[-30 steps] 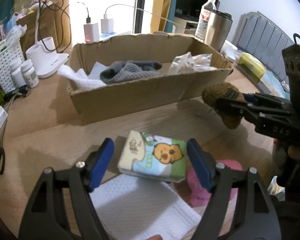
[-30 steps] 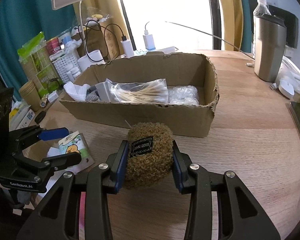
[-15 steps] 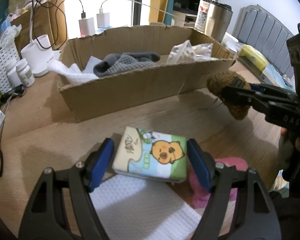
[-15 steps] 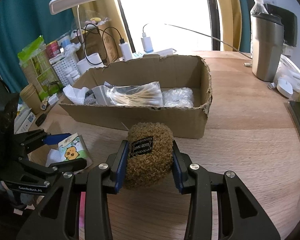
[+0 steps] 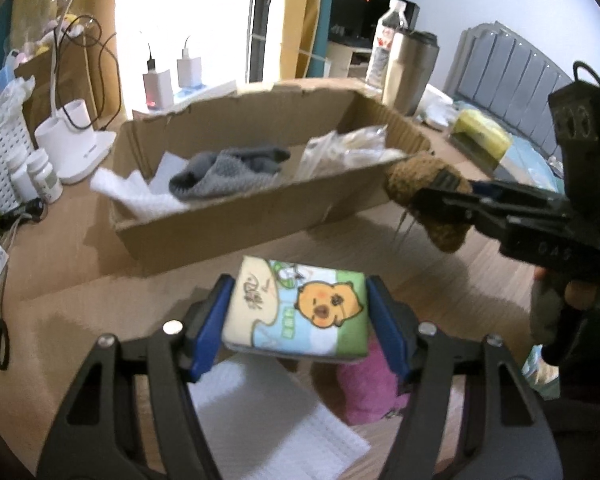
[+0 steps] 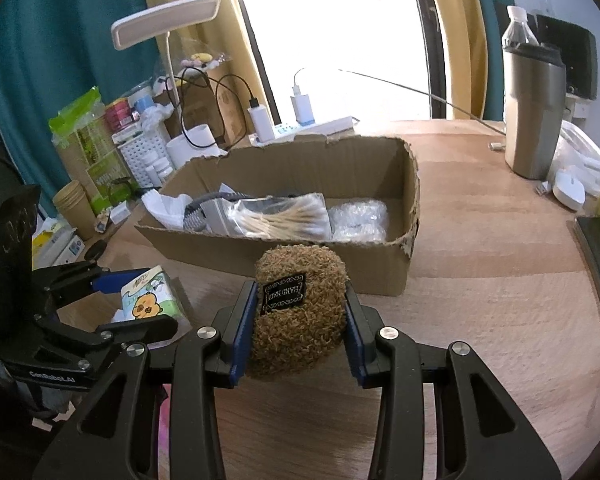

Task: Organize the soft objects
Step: 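Lift and carry the tissue pack and fuzzy ball over the box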

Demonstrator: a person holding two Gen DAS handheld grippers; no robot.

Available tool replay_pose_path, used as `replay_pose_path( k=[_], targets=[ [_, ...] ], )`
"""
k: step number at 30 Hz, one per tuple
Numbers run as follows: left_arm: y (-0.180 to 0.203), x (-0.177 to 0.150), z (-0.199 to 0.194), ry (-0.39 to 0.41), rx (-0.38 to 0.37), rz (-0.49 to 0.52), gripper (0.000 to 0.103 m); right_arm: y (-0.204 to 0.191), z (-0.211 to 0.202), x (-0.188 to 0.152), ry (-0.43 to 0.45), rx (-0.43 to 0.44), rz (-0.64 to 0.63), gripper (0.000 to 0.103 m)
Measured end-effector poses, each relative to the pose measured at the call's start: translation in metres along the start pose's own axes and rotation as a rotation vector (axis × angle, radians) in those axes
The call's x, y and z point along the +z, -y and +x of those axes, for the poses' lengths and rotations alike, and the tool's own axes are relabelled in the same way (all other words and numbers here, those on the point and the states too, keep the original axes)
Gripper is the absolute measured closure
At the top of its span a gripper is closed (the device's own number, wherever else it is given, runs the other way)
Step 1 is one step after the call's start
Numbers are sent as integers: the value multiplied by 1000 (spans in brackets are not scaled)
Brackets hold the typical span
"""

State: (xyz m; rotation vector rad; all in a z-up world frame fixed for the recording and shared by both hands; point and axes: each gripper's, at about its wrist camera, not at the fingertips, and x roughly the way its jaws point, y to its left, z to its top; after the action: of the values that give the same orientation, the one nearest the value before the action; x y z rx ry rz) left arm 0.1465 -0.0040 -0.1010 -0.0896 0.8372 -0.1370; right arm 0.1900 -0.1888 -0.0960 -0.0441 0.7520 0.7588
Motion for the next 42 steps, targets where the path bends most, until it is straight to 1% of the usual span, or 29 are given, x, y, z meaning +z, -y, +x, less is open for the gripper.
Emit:
replay_pose_path(
  k=[7,15,19,31,42],
  targets=[
    [8,14,-16,58,0,5,36,3,-12,8,35,16,-6,61],
    [9,35,-25,107,1,17,36,12,-18,16,72,28,3,61],
    [9,43,-24,121,8,17,36,16,-20,22,94,32,12,61],
    [2,66,-17,147,26,-10,36,33,-15,36,117,54,43,61],
    [-3,89,6,134,8,-24,36,42,2,56,120,67,39,61]
  ],
)
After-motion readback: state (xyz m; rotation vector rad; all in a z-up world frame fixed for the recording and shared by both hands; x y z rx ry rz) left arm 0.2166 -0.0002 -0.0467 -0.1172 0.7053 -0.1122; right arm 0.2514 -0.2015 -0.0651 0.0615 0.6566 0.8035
